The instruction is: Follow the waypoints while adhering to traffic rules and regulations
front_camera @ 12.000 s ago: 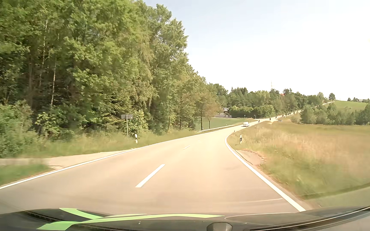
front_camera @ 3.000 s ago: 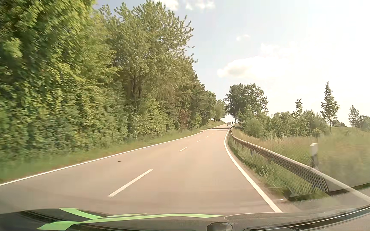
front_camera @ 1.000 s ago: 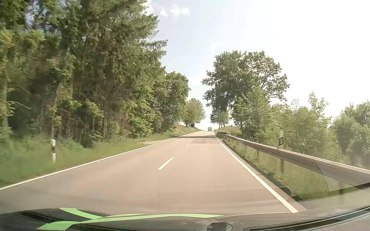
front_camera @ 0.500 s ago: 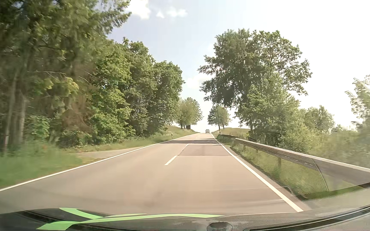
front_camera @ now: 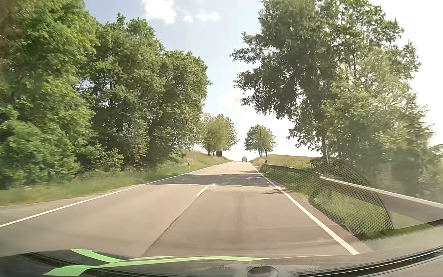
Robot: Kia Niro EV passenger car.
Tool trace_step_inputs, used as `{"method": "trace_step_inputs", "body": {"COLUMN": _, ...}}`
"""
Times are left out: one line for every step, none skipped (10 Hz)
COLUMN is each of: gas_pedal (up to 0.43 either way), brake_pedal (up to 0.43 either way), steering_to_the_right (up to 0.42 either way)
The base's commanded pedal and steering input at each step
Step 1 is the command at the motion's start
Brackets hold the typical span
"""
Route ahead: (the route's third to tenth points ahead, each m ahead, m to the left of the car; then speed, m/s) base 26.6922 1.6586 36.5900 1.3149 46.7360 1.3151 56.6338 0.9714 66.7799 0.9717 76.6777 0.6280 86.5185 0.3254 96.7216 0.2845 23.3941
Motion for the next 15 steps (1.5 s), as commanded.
{"method": "trace_step_inputs", "body": {"gas_pedal": 0.370, "brake_pedal": 0.000, "steering_to_the_right": 0.004}}
{"method": "trace_step_inputs", "body": {"gas_pedal": 0.370, "brake_pedal": 0.000, "steering_to_the_right": 0.004}}
{"method": "trace_step_inputs", "body": {"gas_pedal": 0.370, "brake_pedal": 0.000, "steering_to_the_right": 0.004}}
{"method": "trace_step_inputs", "body": {"gas_pedal": 0.370, "brake_pedal": 0.000, "steering_to_the_right": 0.003}}
{"method": "trace_step_inputs", "body": {"gas_pedal": 0.370, "brake_pedal": 0.000, "steering_to_the_right": 0.003}}
{"method": "trace_step_inputs", "body": {"gas_pedal": 0.370, "brake_pedal": 0.000, "steering_to_the_right": 0.002}}
{"method": "trace_step_inputs", "body": {"gas_pedal": 0.370, "brake_pedal": 0.000, "steering_to_the_right": 0.000}}
{"method": "trace_step_inputs", "body": {"gas_pedal": 0.370, "brake_pedal": 0.000, "steering_to_the_right": -0.003}}
{"method": "trace_step_inputs", "body": {"gas_pedal": 0.370, "brake_pedal": 0.000, "steering_to_the_right": -0.004}}
{"method": "trace_step_inputs", "body": {"gas_pedal": 0.378, "brake_pedal": 0.000, "steering_to_the_right": -0.004}}
{"method": "trace_step_inputs", "body": {"gas_pedal": 0.378, "brake_pedal": 0.000, "steering_to_the_right": -0.004}}
{"method": "trace_step_inputs", "body": {"gas_pedal": 0.390, "brake_pedal": 0.000, "steering_to_the_right": -0.004}}
{"method": "trace_step_inputs", "body": {"gas_pedal": 0.398, "brake_pedal": 0.000, "steering_to_the_right": -0.004}}
{"method": "trace_step_inputs", "body": {"gas_pedal": 0.409, "brake_pedal": 0.000, "steering_to_the_right": -0.004}}
{"method": "trace_step_inputs", "body": {"gas_pedal": 0.409, "brake_pedal": 0.000, "steering_to_the_right": -0.004}}
